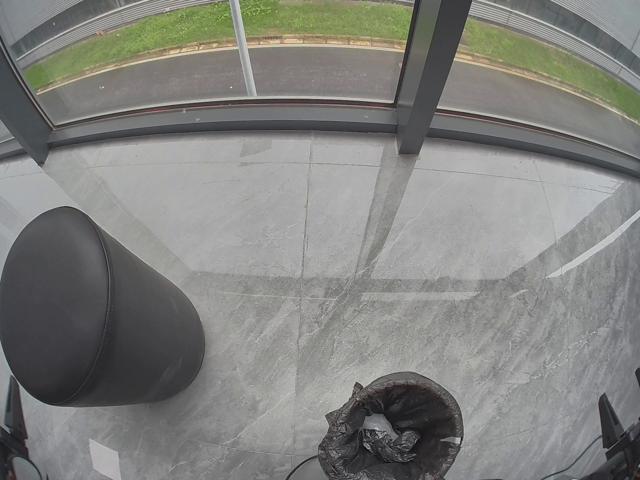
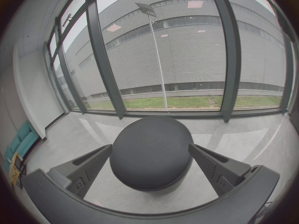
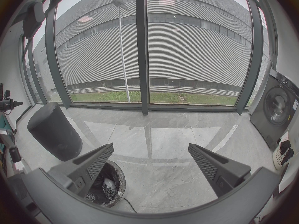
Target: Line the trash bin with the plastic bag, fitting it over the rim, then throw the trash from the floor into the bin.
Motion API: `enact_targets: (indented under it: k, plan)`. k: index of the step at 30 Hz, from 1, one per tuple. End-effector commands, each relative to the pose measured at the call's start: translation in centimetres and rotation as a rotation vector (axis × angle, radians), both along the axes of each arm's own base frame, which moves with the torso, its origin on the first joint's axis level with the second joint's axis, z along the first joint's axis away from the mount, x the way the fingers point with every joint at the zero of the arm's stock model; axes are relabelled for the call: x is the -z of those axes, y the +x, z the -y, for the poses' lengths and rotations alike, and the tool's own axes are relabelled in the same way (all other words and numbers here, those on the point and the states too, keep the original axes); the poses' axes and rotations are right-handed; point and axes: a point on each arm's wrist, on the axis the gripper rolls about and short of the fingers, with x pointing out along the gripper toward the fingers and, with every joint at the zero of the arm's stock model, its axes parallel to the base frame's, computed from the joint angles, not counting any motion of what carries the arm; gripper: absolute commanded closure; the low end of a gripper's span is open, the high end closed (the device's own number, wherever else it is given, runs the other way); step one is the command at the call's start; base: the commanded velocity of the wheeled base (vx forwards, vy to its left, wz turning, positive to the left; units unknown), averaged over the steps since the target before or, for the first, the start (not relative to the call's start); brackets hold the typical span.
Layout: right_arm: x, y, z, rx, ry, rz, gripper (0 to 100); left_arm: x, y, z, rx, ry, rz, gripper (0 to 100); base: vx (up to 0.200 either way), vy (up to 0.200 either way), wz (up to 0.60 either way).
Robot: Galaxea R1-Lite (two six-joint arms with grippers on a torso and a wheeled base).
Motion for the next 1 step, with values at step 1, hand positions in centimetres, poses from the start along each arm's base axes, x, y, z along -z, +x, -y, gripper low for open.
enact_targets:
  k: [1]
  plan:
    - [0.93,0.02,-0.08,-0.012,0.001,0.003,0,5.4,1.17,0.05,0.048,-0.066,-0.016,0,0.0,0.0,0.0]
